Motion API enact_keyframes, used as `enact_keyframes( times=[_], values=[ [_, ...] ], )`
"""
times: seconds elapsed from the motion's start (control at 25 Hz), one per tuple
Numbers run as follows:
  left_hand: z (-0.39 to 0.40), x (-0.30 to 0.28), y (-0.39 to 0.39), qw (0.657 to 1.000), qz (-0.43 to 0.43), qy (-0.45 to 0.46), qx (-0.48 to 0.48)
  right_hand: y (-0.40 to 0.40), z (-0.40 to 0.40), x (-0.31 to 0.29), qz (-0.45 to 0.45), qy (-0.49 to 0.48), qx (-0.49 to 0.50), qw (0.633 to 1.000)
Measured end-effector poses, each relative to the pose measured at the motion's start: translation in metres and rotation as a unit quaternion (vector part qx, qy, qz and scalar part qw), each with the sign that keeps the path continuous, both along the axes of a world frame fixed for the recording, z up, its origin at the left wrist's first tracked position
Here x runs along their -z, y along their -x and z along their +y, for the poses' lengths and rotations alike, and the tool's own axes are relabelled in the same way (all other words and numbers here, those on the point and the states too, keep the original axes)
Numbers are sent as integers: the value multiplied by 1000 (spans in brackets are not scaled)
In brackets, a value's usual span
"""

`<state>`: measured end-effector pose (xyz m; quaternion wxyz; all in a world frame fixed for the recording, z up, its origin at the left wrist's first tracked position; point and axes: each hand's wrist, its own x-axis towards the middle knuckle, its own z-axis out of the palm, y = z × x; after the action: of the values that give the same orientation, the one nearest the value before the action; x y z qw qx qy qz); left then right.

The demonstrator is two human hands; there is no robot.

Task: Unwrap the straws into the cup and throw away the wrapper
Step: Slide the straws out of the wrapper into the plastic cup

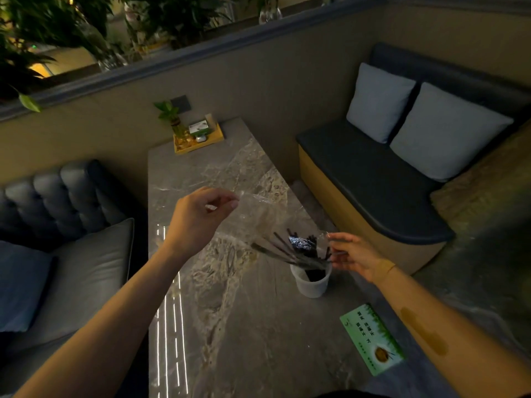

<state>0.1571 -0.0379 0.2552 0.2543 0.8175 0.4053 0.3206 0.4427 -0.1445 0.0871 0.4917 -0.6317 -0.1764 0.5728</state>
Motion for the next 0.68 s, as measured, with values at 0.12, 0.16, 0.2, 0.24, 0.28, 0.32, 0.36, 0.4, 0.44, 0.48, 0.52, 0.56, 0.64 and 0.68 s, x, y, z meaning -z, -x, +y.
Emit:
enact_keyframes(
  times=[0.12,0.16,0.2,0.24,0.28,0.32,0.36,0.4,0.44,0.48,0.52,0.56,0.64,0.68],
  values=[
    [3,-9,-9,1000,14,-22,12,-1,-3,-2,24,-11,8,1000],
    [3,-12,-12,1000,15,-24,12,-1,-4,-3,28,-15,10,999],
    [4,-14,-14,999,16,-26,11,-1,-4,-4,31,-18,11,999],
    [4,-15,-15,999,18,-26,9,-1,-5,-5,32,-21,13,999],
    [4,-16,-16,999,20,-27,7,-1,-5,-5,34,-23,15,999],
    [4,-18,-16,999,19,-28,6,0,-5,-6,37,-26,17,999],
    [4,-20,-17,999,16,-29,6,1,-6,-7,40,-29,17,999],
    [4,-23,-17,999,9,-32,8,1,-6,-8,44,-30,17,998],
    [5,-26,-17,999,3,-35,9,2,-7,-9,49,-31,17,998],
    [5,-29,-18,999,0,-38,11,3,-7,-9,55,-32,17,998],
    [5,-32,-20,999,0,-42,13,4,-8,-10,61,-33,17,997],
    [6,-34,-23,999,4,-47,14,6,-10,-10,67,-34,19,997],
    [6,-40,-29,998,7,-61,22,9,-12,-10,78,-35,26,996],
    [6,-43,-33,997,5,-67,30,10,-14,-10,84,-35,31,995]
  ],
)
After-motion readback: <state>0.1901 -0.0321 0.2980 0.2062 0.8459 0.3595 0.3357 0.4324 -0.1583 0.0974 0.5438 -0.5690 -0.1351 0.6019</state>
